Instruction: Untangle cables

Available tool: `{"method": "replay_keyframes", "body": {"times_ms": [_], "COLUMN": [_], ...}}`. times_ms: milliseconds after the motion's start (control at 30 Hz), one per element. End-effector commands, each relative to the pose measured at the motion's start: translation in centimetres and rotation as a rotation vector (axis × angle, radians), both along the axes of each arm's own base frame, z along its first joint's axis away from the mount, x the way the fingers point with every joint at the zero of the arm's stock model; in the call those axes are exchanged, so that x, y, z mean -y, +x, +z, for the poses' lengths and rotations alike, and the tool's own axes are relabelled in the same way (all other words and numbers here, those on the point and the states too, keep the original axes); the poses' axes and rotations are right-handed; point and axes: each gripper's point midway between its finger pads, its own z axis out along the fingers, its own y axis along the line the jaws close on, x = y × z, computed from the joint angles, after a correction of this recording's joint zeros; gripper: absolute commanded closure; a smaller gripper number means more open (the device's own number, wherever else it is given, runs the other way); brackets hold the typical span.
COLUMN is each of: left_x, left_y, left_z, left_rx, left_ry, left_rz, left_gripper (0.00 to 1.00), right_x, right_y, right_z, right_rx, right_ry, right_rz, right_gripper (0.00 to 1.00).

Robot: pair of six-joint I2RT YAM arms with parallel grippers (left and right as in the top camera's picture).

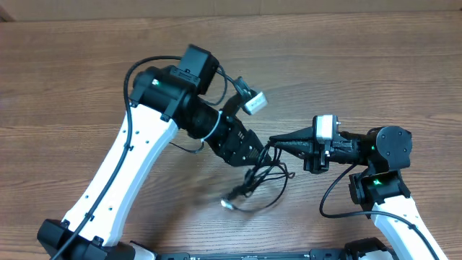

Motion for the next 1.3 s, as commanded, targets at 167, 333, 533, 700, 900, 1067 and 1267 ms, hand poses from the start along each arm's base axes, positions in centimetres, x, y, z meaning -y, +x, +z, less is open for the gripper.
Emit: {"method": "replay_keyframes", "body": {"times_ms": [167,333,533,700,900,1067,1267], "left_x": [-0.4,-0.5,-1.3,-1.7,-1.8,-1.9,-1.8], "left_y": [-0.6,-0.6,-0.7,-1.2,-1.6,-1.7,-1.5], "left_z": [0.1,0.0,-0.9,-1.1,-1.1,-1.2,-1.1], "left_rx": [0.05,0.052,0.05,0.024,0.003,0.012,0.023], "left_ry": [0.044,0.052,0.121,0.145,0.151,0.153,0.147], "left_rz": [-0.022,-0.021,-0.012,-0.016,-0.018,-0.026,-0.029], "left_gripper": [0.53,0.61,0.6,0.52,0.44,0.52,0.61], "right_x": [0.1,0.1,0.2,0.3,0.3,0.3,0.3], "right_y": [0.9,1.1,1.3,1.7,1.8,1.8,1.8], "right_z": [0.3,0.3,0.3,0.4,0.4,0.3,0.3], "right_rx": [-0.007,-0.008,-0.008,-0.009,-0.013,-0.017,-0.017], "right_ry": [0.009,0.011,0.013,0.019,0.018,0.017,0.017], "right_rz": [-0.043,-0.053,-0.062,-0.091,-0.09,-0.091,-0.09], "right_gripper": [0.96,0.96,0.96,0.96,0.96,0.96,0.96]}}
